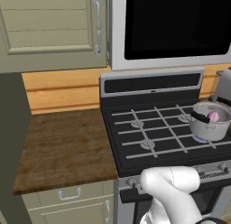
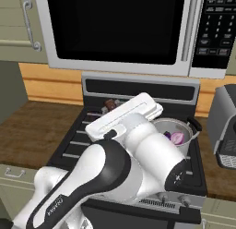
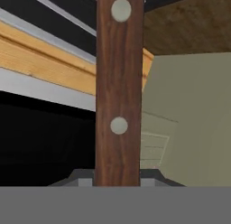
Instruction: Put the eggplant and onion in the pot. Retrieve the spatula and lightly stir the vegetables in the pot.
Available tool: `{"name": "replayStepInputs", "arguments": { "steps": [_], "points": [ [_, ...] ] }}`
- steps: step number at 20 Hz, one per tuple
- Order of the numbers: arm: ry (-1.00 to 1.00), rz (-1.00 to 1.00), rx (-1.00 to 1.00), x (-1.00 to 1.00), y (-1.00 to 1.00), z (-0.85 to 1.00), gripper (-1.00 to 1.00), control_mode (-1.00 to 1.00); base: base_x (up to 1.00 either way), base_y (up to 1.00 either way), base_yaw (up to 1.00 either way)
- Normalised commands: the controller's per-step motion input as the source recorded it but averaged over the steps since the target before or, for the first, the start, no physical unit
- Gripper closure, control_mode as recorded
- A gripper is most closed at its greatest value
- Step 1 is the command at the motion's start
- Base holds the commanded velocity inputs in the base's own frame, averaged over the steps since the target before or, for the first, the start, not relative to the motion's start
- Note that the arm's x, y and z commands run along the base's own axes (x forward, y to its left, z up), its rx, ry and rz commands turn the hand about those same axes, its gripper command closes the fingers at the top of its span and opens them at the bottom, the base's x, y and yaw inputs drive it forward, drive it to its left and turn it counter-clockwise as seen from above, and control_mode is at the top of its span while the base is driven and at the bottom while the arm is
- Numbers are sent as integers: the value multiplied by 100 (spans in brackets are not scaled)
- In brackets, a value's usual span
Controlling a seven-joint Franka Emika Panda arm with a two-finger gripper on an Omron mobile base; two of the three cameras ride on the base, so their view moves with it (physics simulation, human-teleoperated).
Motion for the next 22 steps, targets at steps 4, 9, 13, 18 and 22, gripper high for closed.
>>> {"name": "replayStepInputs", "arguments": {
  "steps": [4, 9, 13, 18, 22],
  "points": [
    [22, -17, 4, 64, -96, 0, 100, -100, 0, 0, 0],
    [9, -11, 8, 51, -74, 0, 100, -100, 0, 0, 0],
    [-2, 0, 29, 28, -63, -6, 100, -100, 0, 0, 0],
    [-1, 0, 21, 47, -57, 0, 100, -100, 0, 0, 0],
    [0, 0, 10, 43, -55, -3, 100, -100, 0, 0, 0]
  ]
}}
